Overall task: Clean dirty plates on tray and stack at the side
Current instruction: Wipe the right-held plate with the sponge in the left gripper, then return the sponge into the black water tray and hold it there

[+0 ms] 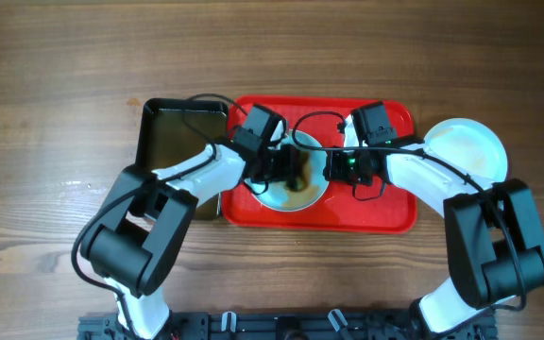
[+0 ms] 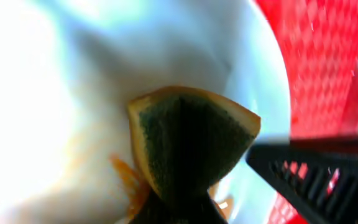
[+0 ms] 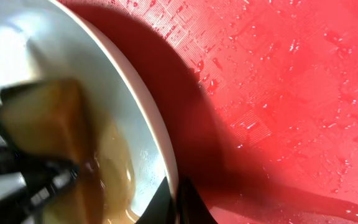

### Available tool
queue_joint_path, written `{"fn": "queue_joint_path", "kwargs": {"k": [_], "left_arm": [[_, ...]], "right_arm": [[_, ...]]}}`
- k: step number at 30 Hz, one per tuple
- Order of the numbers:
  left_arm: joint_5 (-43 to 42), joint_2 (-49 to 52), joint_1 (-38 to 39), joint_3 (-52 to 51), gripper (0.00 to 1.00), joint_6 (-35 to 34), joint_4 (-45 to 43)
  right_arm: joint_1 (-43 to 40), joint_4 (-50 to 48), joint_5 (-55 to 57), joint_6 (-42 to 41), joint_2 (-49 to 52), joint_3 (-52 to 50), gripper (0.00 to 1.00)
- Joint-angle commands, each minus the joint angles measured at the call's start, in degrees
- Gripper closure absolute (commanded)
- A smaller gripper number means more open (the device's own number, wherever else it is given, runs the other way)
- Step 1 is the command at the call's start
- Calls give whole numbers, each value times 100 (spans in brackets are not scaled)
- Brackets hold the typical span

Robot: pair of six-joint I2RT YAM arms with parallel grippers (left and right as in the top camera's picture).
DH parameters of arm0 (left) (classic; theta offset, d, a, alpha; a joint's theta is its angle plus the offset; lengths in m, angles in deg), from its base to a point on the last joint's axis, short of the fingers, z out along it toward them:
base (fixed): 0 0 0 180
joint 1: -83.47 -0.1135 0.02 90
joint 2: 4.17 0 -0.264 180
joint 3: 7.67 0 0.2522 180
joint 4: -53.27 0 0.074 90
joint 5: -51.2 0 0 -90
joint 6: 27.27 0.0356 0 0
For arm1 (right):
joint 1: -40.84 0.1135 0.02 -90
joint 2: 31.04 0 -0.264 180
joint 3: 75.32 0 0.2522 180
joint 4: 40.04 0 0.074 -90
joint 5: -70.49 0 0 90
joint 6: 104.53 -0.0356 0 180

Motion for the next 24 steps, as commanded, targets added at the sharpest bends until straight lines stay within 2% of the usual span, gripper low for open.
{"fn": "queue_joint_path", "kwargs": {"k": [1, 2, 5, 8, 12, 16, 21, 24], "left_arm": [[1073, 98, -402, -83, 96, 166, 190], [1073, 59, -446, -83, 96, 170, 315], [1067, -446, -509, -74, 96, 737, 675], [1176, -1613, -579, -68, 96, 1204, 1021], [1631, -2476, -1117, -68, 96, 1213, 1541], [1620, -2273, -1832, -79, 96, 1659, 1978], [1633, -1434, -1945, -90, 96, 2120, 2181], [1635, -846, -1945, -90, 89, 2122, 2181]], "right_arm": [[28, 175, 293, 140, 229, -199, 96], [28, 184, 293, 140, 229, -199, 96], [28, 184, 295, 140, 229, -199, 96], [28, 197, 295, 142, 229, -199, 96], [28, 199, 295, 142, 229, -199, 96], [28, 201, 295, 142, 229, -199, 96], [28, 221, 293, 140, 229, -199, 96], [28, 247, 293, 142, 229, -199, 96]]}}
